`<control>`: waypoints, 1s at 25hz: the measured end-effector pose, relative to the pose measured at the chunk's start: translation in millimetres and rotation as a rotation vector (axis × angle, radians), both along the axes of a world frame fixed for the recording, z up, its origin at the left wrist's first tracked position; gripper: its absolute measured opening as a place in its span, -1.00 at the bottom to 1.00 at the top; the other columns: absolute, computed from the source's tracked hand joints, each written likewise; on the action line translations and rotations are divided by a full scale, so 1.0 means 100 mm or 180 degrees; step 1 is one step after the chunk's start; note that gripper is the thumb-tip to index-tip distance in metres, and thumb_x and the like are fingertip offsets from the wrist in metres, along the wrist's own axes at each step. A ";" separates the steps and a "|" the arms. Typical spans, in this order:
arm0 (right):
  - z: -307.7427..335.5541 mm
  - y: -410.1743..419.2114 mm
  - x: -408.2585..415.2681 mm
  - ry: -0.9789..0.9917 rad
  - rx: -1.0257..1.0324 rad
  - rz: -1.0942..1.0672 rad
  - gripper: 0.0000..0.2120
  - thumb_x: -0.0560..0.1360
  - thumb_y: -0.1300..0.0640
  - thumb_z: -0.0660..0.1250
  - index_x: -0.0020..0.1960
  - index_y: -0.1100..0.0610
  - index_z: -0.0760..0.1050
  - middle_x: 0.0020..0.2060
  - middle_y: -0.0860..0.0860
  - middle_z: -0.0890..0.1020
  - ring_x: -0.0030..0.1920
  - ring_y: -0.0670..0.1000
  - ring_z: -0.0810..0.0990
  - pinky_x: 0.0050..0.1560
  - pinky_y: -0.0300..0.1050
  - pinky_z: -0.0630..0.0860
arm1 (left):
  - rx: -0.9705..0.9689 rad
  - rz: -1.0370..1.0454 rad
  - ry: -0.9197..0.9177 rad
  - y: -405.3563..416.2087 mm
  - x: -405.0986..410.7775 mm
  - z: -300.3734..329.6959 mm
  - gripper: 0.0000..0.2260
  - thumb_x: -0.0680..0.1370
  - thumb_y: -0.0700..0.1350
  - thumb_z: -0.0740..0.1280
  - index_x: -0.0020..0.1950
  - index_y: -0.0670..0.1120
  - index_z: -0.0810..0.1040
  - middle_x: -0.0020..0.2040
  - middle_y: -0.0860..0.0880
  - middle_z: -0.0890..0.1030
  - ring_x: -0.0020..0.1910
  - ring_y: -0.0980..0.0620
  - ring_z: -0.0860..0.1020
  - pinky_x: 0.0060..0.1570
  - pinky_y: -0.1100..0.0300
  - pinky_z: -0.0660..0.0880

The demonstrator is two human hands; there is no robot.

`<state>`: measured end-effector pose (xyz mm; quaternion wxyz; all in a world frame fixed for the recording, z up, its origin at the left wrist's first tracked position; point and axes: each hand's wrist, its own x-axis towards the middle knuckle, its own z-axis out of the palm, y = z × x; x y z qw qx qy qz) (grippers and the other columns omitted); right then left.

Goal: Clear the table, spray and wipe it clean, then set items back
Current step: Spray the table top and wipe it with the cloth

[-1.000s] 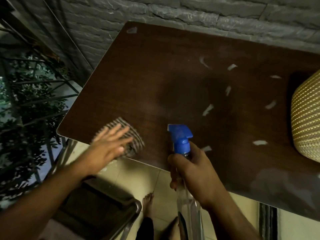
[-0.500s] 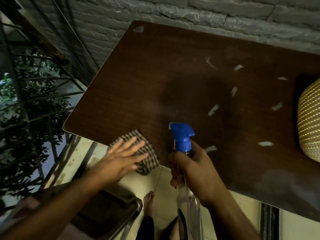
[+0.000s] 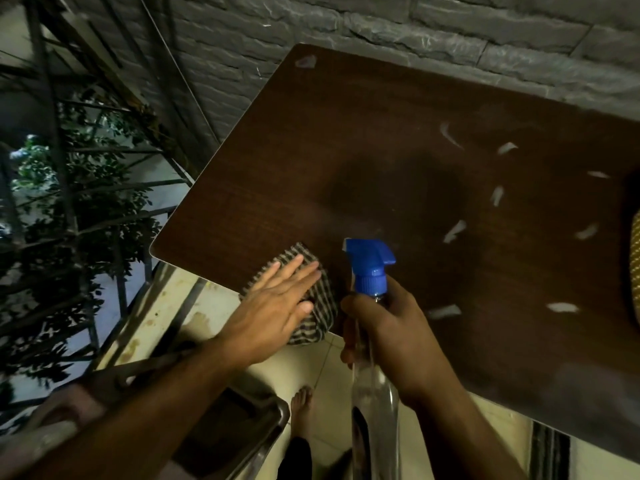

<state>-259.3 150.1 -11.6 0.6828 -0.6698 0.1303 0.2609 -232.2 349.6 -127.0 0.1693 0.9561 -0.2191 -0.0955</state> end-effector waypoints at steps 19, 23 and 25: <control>0.05 -0.28 0.20 0.0160 -0.0012 -0.0395 -0.86 0.49 0.21 0.32 0.04 0.08 0.48 -0.25 0.15 0.58 -0.33 0.10 0.56 -0.27 0.02 0.59 | 0.0566 0.0272 0.0188 0.11 0.95 0.01 -0.13 0.34 0.59 -0.12 0.54 0.17 0.01 0.58 0.13 -0.10 0.53 0.15 -0.26 0.46 0.03 -0.36; 0.06 -0.24 0.30 0.0204 0.0035 -0.0416 -0.84 0.49 0.19 0.33 0.06 0.02 0.49 -0.25 0.12 0.59 -0.33 0.06 0.57 -0.30 -0.05 0.60 | 0.0586 0.0663 0.0126 0.14 1.19 0.05 -0.16 0.38 0.54 -0.05 0.55 0.10 0.09 0.59 0.05 -0.04 0.56 0.00 -0.16 0.48 -0.01 -0.26; 0.07 -0.14 0.39 0.0229 0.0129 -0.0382 -0.82 0.49 0.19 0.34 0.05 -0.01 0.50 -0.25 0.10 0.62 -0.33 0.07 0.59 -0.27 -0.03 0.59 | 0.0587 -0.0457 0.0039 0.01 0.69 0.00 -0.23 0.42 0.52 -0.06 0.54 0.15 0.07 0.58 0.06 -0.07 0.56 0.00 -0.18 0.48 -0.02 -0.27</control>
